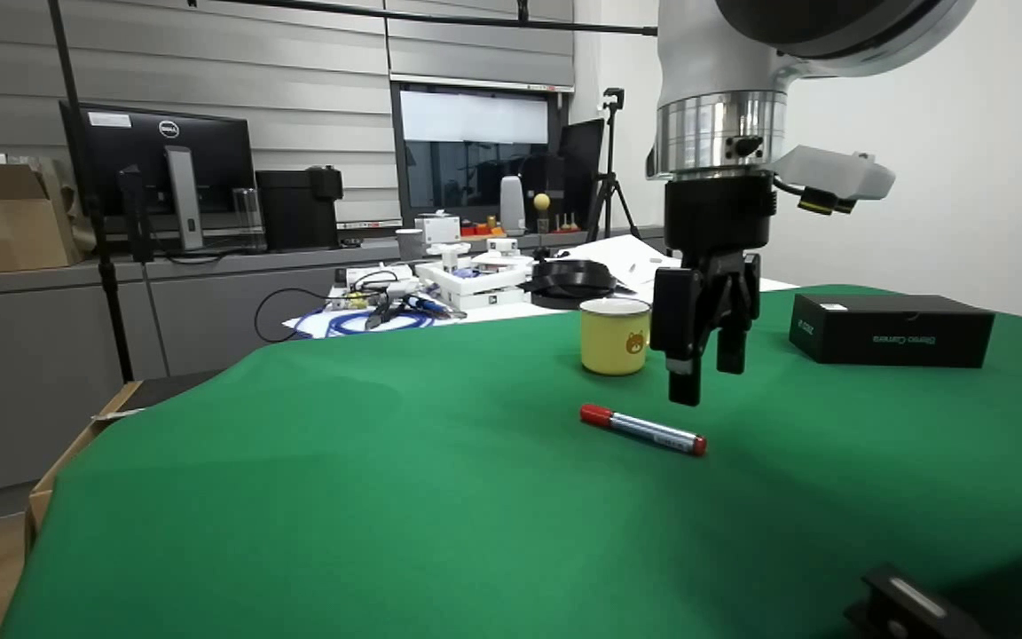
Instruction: Put the marker in the cup
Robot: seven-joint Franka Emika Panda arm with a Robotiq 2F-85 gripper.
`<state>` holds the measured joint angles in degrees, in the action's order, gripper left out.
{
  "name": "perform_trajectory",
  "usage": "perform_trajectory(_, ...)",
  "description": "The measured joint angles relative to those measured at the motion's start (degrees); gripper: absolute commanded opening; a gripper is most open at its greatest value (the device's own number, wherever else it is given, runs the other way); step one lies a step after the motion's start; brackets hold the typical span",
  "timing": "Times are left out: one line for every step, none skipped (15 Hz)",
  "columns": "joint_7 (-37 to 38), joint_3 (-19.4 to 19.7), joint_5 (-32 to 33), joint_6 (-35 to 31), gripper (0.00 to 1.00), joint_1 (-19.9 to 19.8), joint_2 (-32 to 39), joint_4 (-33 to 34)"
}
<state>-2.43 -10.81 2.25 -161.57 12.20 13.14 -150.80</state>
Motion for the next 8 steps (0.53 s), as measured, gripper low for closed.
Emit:
perform_trajectory(0.40,0.38,0.67,-0.02,1.00,0.14,0.00,0.05)
perform_trajectory(1.01,0.99,1.47,-0.03,1.00,0.30,0.00,0.11)
perform_trajectory(1.78,1.75,2.39,-0.27,1.00,0.47,0.00,0.14)
perform_trajectory(2.75,2.63,3.36,-0.89,1.00,0.67,0.05,0.15)
perform_trajectory(3.71,3.51,4.26,-1.70,1.00,0.87,0.17,0.15)
perform_trajectory(4.55,4.31,5.10,-2.49,1.00,1.04,0.35,0.16)
perform_trajectory(5.25,5.10,5.94,-3.43,1.00,1.27,0.67,0.20)
perform_trajectory(5.83,5.85,6.68,-4.38,1.00,1.53,1.14,0.29)
